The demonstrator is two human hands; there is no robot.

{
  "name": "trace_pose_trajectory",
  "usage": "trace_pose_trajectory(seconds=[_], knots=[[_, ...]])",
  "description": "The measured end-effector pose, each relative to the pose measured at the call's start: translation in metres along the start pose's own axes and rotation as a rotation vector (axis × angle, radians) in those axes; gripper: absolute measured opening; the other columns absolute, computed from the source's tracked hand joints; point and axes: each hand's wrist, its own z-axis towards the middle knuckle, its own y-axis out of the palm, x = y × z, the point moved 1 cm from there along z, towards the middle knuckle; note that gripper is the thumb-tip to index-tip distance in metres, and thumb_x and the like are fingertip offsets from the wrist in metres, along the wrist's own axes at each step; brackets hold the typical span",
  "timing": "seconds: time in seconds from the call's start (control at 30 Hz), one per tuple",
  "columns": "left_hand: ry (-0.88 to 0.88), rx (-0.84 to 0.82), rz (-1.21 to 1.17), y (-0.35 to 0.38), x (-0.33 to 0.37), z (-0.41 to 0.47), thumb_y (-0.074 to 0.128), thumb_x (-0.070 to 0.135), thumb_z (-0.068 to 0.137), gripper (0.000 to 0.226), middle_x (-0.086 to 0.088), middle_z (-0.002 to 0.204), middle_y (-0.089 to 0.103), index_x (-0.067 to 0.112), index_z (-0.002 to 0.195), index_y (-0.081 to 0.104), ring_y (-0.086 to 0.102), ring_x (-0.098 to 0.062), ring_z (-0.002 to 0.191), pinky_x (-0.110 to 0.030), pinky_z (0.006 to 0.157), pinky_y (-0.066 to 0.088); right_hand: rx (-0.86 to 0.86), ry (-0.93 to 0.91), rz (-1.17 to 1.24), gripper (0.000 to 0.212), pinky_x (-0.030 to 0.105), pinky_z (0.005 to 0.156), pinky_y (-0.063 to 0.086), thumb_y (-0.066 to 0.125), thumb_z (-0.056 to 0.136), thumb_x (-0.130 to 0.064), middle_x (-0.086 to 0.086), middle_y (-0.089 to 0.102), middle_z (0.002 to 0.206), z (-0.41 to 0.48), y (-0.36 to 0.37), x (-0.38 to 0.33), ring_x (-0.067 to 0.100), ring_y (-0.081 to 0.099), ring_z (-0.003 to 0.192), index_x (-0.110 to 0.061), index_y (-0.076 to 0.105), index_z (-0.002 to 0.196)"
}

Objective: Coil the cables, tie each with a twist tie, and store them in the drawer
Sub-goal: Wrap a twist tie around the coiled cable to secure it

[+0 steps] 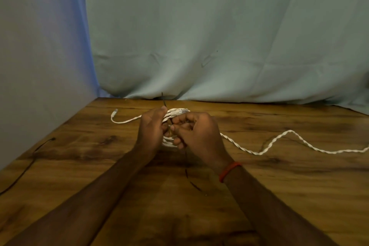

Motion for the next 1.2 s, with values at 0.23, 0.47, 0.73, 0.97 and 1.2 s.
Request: trace_pose_trajectory(seconds=[0.23, 0.47, 0.73, 0.97, 1.2], knots=[[0.087, 0.050, 0.180, -0.010, -0.005, 0.009, 0.052, 0.026, 0.095, 0.038, -0.012, 0.056, 0.042, 0.011, 0.060, 0.050, 0.038, -0.020, 0.053, -0.036, 0.054, 0.034, -0.320, 0.130, 0.144, 0.028, 0.028, 0.053, 0.058, 0.067, 0.084, 0.013, 0.032, 0.071, 0.084, -0.003, -0.008, -0.016, 0.032, 0.067, 0.064, -0.006, 0.066, 0.105], [0.067, 0.054, 0.273, -0.014, -0.003, 0.010, 0.059, 0.027, 0.093, 0.047, -0.005, 0.051, 0.038, 0.018, 0.050, 0.043, 0.035, -0.018, 0.053, -0.045, 0.052, 0.037, -0.593, 0.152, 0.289, 0.029, 0.029, 0.066, 0.061, 0.046, 0.095, 0.010, 0.020, 0.074, 0.102, -0.002, -0.028, -0.033, 0.027, 0.074, 0.080, 0.007, 0.066, 0.116], [0.103, 0.078, 0.311, -0.017, -0.010, 0.015, 0.061, 0.032, 0.089, 0.043, -0.003, 0.053, 0.044, 0.011, 0.054, 0.048, 0.042, -0.014, 0.052, -0.039, 0.055, 0.039, -0.269, -0.084, 0.443, 0.023, 0.021, 0.050, 0.050, 0.069, 0.082, -0.021, 0.010, 0.073, 0.077, 0.003, -0.051, -0.042, 0.017, 0.067, 0.059, -0.005, 0.075, 0.097], [0.186, 0.030, 0.373, -0.016, -0.008, 0.013, 0.060, 0.027, 0.096, 0.047, 0.004, 0.049, 0.045, 0.015, 0.052, 0.050, 0.043, -0.012, 0.048, -0.035, 0.054, 0.039, 0.188, -0.161, 0.344, 0.016, 0.022, 0.051, 0.049, 0.071, 0.090, -0.015, 0.004, 0.067, 0.074, 0.017, -0.064, -0.025, 0.011, 0.057, 0.062, -0.007, 0.077, 0.102], [0.302, -0.031, 0.518, -0.013, 0.000, 0.006, 0.062, 0.029, 0.094, 0.030, -0.008, 0.077, 0.074, 0.006, 0.082, 0.075, 0.069, -0.025, 0.076, -0.044, 0.075, 0.054, 0.319, -0.042, 0.471, 0.015, 0.021, 0.057, 0.052, 0.069, 0.093, -0.012, 0.005, 0.070, 0.076, 0.023, -0.073, -0.018, 0.012, 0.062, 0.065, -0.006, 0.075, 0.105]])
